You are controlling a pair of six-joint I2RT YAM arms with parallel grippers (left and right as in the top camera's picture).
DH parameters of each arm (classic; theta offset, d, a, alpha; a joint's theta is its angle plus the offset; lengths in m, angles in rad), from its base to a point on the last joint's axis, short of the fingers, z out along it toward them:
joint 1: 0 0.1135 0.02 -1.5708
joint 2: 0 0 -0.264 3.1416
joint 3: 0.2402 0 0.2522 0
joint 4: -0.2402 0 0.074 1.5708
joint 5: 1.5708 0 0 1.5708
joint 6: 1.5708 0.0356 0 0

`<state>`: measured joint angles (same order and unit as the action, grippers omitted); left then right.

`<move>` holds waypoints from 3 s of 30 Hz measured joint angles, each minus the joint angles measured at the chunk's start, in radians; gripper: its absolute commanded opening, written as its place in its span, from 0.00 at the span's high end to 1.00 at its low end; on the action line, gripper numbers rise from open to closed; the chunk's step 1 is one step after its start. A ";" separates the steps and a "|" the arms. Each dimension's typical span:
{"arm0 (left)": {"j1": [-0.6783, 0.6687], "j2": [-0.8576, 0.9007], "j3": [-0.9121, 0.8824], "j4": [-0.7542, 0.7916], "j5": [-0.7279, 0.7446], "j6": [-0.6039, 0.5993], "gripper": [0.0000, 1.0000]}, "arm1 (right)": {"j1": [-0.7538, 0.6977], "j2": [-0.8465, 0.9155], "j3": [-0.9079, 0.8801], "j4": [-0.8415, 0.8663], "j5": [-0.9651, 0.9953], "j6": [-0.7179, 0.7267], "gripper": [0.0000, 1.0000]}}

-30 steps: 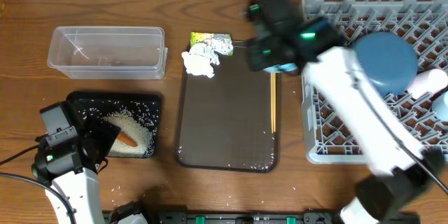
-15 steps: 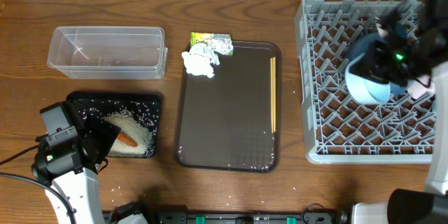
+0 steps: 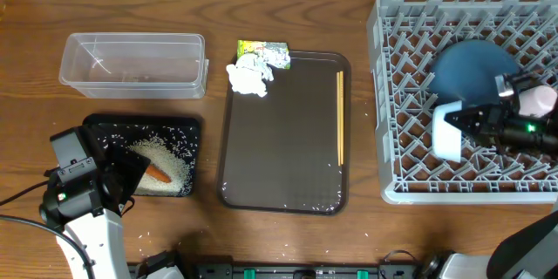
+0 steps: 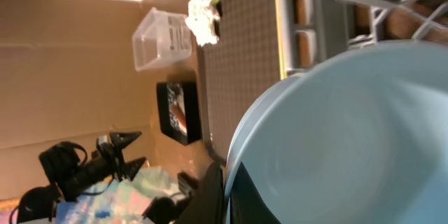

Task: Sort waste into correct bins and load items into the dishwasher rack
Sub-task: 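Carry the light-blue bowl right and lower it into the rack, then release the bowl and raise the right gripper over the rack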

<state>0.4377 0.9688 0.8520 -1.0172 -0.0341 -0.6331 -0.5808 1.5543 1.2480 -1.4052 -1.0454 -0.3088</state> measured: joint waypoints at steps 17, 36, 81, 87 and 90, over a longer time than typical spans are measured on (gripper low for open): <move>0.000 0.000 0.000 0.000 0.000 0.000 0.02 | -0.117 0.000 -0.172 0.162 -0.185 -0.066 0.99; 0.000 0.000 0.000 0.000 0.000 0.000 0.02 | -0.122 0.088 -0.169 0.221 -0.233 -0.087 0.99; 0.000 0.000 0.000 0.000 0.000 0.000 0.02 | 0.027 -0.557 0.013 0.019 0.184 0.210 0.12; 0.000 0.000 0.000 0.000 0.000 0.000 0.02 | 0.268 -0.552 0.013 0.237 0.262 0.369 0.11; 0.000 0.000 0.000 0.000 0.000 0.000 0.02 | 0.433 -0.526 0.016 0.371 0.319 0.463 0.09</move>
<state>0.4381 0.9688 0.8520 -1.0176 -0.0338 -0.6331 -0.1478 1.0283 1.2640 -1.0344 -0.7261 0.1539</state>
